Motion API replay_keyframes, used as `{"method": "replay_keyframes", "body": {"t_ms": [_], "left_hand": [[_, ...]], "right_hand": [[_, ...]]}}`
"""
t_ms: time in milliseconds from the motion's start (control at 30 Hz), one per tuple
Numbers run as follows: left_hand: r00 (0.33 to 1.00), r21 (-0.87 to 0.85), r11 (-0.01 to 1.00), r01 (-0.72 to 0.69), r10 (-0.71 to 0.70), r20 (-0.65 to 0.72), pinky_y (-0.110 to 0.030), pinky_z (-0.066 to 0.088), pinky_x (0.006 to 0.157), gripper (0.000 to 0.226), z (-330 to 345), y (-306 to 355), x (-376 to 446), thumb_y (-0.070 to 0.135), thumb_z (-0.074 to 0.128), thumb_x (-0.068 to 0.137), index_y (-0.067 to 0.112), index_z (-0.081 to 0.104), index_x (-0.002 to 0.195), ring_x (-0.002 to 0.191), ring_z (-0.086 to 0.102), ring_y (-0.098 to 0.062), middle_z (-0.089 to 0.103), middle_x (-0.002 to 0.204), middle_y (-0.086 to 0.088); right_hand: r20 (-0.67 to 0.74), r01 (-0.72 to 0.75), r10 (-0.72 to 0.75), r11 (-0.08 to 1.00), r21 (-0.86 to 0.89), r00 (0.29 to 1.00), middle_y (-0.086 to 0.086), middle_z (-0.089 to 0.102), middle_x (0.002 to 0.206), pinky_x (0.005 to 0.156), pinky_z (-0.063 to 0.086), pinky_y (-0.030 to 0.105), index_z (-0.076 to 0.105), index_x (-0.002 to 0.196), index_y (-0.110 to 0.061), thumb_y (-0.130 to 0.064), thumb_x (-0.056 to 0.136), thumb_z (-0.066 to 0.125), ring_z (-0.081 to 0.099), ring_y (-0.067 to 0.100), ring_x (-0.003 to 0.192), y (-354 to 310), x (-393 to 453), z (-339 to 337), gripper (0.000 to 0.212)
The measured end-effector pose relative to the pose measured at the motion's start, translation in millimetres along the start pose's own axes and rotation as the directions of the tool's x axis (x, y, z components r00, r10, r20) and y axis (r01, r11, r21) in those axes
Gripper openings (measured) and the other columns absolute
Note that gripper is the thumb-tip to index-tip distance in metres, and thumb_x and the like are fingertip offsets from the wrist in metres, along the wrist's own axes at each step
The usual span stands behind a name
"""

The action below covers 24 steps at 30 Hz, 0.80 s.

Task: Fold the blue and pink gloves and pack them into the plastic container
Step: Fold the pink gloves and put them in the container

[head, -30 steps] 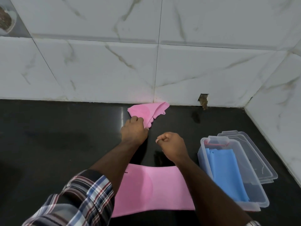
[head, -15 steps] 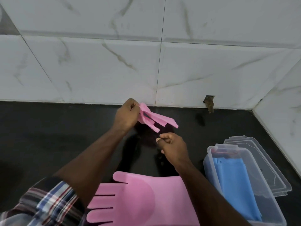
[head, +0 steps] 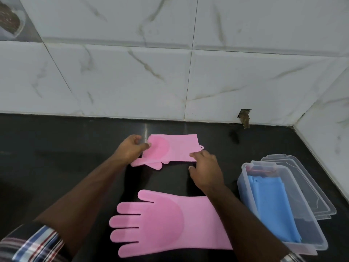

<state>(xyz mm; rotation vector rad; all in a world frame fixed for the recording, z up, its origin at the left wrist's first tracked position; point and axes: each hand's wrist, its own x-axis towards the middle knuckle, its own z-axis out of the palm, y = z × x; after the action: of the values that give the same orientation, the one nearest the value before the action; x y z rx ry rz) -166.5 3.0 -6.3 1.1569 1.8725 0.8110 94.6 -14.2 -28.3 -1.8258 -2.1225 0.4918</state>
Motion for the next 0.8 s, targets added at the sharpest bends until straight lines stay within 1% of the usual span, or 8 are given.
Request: {"method": "replay_keyframes", "body": {"t_ms": [33,100,200,367,433,533,700,800], "left_hand": [[0.998,0.016,0.999,0.040,-0.040,0.050,-0.041,0.052,0.095,0.057,3.2,-2.5,1.0,0.035,0.076,0.085,0.015,0.054,0.134,0.110,0.062,-0.022,0.059,0.125,-0.001],[0.990,0.033,0.998,0.044,-0.048,0.135,-0.039,0.054,0.091,0.045,8.9,-3.6,-0.3,0.036,0.080,0.078,0.022,0.060,0.116,0.105,0.065,-0.023,0.065,0.113,0.002],[0.984,-0.009,0.999,0.040,-0.037,0.171,-0.038,0.058,0.086,0.072,15.0,-3.8,6.9,0.040,0.085,0.056,0.013,0.062,0.119,0.095,0.072,-0.020,0.074,0.106,-0.002],[0.930,-0.249,0.946,0.209,-0.113,0.349,-0.049,0.057,0.088,0.037,22.3,14.6,0.4,0.023,0.081,0.076,0.000,0.071,0.102,0.090,0.073,-0.034,0.076,0.099,-0.018],[0.908,-0.364,0.898,0.248,-0.085,0.410,-0.051,0.054,0.079,0.030,26.0,20.5,-4.4,0.018,0.079,0.078,-0.001,0.064,0.097,0.084,0.070,-0.042,0.071,0.098,-0.030],[0.886,-0.495,0.818,0.294,-0.039,0.461,-0.045,0.056,0.065,0.023,35.1,25.2,-10.4,0.014,0.071,0.084,0.004,0.056,0.098,0.078,0.066,-0.043,0.065,0.097,-0.030],[0.775,-0.463,0.784,0.414,-0.036,0.631,-0.034,0.049,0.062,0.044,31.8,28.4,-12.8,0.030,0.059,0.088,-0.002,0.061,0.119,0.073,0.065,-0.035,0.066,0.094,-0.023],[0.747,-0.384,0.824,0.417,-0.070,0.661,-0.035,0.050,0.067,0.041,16.4,27.0,-7.8,0.034,0.063,0.086,0.000,0.064,0.109,0.074,0.064,-0.031,0.066,0.091,-0.019]], "right_hand": [[0.017,0.014,-0.013,0.999,-0.031,1.000,0.000,0.054,0.135,0.098,0.044,0.037,0.055,0.136,-0.023,-0.018,0.090,0.057,0.045,0.025,0.121,-1.4,4.7,0.1,0.046],[0.077,0.032,-0.028,0.998,-0.057,0.997,0.001,0.053,0.137,0.099,0.044,0.038,0.055,0.136,-0.022,-0.016,0.091,0.054,0.045,0.027,0.122,-2.5,14.1,4.3,0.045],[0.129,0.032,-0.025,0.998,-0.054,0.991,0.003,0.057,0.127,0.093,0.049,0.040,0.062,0.128,-0.023,-0.018,0.092,0.052,0.053,0.027,0.116,-6.1,21.0,11.1,0.038],[0.076,0.029,-0.019,0.991,-0.130,0.997,0.000,0.058,0.104,0.068,0.043,0.032,0.064,0.102,-0.021,-0.009,0.086,0.046,0.054,0.026,0.101,-3.9,23.7,11.6,0.027],[0.082,0.037,-0.028,0.994,-0.105,0.996,0.000,0.059,0.108,0.070,0.043,0.033,0.063,0.106,-0.021,-0.014,0.088,0.051,0.053,0.026,0.103,-0.9,22.9,10.9,0.023],[0.146,0.050,-0.038,0.996,-0.074,0.989,-0.002,0.056,0.120,0.085,0.048,0.037,0.063,0.122,-0.024,-0.036,0.089,0.060,0.051,0.024,0.113,0.0,19.4,10.5,0.035],[0.111,0.112,-0.093,0.978,-0.174,0.989,0.003,0.056,0.110,0.075,0.048,0.036,0.066,0.110,-0.021,-0.022,0.093,0.050,0.053,0.026,0.103,-1.3,12.6,7.8,0.024],[0.127,0.144,-0.115,0.959,-0.245,0.985,0.003,0.055,0.107,0.072,0.046,0.035,0.063,0.104,-0.017,-0.011,0.088,0.044,0.052,0.027,0.101,-2.0,9.5,4.9,0.025]]}}
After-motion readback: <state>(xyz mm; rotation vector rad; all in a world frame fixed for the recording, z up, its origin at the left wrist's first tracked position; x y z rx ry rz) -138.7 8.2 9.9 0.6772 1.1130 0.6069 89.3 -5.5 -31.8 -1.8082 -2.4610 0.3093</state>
